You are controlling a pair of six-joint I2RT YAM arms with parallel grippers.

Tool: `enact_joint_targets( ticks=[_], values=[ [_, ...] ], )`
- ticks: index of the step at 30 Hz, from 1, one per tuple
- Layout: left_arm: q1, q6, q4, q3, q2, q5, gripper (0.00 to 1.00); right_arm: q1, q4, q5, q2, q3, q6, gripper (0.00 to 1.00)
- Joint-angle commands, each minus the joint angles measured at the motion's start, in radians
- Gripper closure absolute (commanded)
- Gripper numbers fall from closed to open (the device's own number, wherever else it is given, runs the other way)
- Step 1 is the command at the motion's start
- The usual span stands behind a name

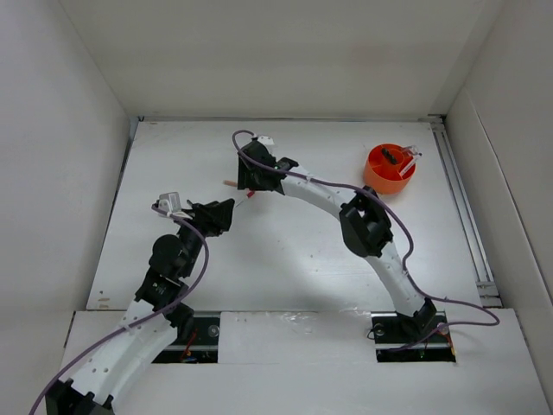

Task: Sort the stationery into containers
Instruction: Move the pen to the center of the board.

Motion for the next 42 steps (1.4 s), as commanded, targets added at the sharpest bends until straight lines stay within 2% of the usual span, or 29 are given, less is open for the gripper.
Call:
enact_joint_targets(
  ticks=[1, 5, 9, 27, 34, 38, 42],
  values=[
    [-0.006, -0.006, 0.025, 0.021, 0.045, 0.042, 0.44, -0.006, -0.075, 0.092, 0.038, 0.088, 0.084, 0.31],
    [-0.006, -0.006, 0.035, 0.021, 0.056, 0.051, 0.44, 0.004, -0.106, 0.078, 0.102, 0.163, 0.113, 0.3],
    [-0.006, -0.006, 0.036, 0.021, 0.056, 0.062, 0.44, 0.026, -0.106, 0.069, 0.115, 0.175, 0.124, 0.37],
    [-0.006, -0.006, 0.065, 0.021, 0.065, 0.094, 0.45, 0.035, -0.146, 0.107, 0.164, 0.178, 0.142, 0.6],
    [-0.006, 0.004, 0.065, 0.021, 0.075, 0.094, 0.45, 0.035, -0.157, 0.156, 0.123, 0.074, 0.132, 0.76],
    [-0.006, 0.004, 0.065, 0.021, 0.075, 0.094, 0.45, 0.035, -0.08, 0.156, 0.044, -0.053, 0.112, 0.86],
    [-0.006, 0.004, 0.065, 0.011, 0.075, 0.094, 0.45, 0.044, -0.028, 0.144, -0.031, -0.176, 0.075, 0.92]
  ],
)
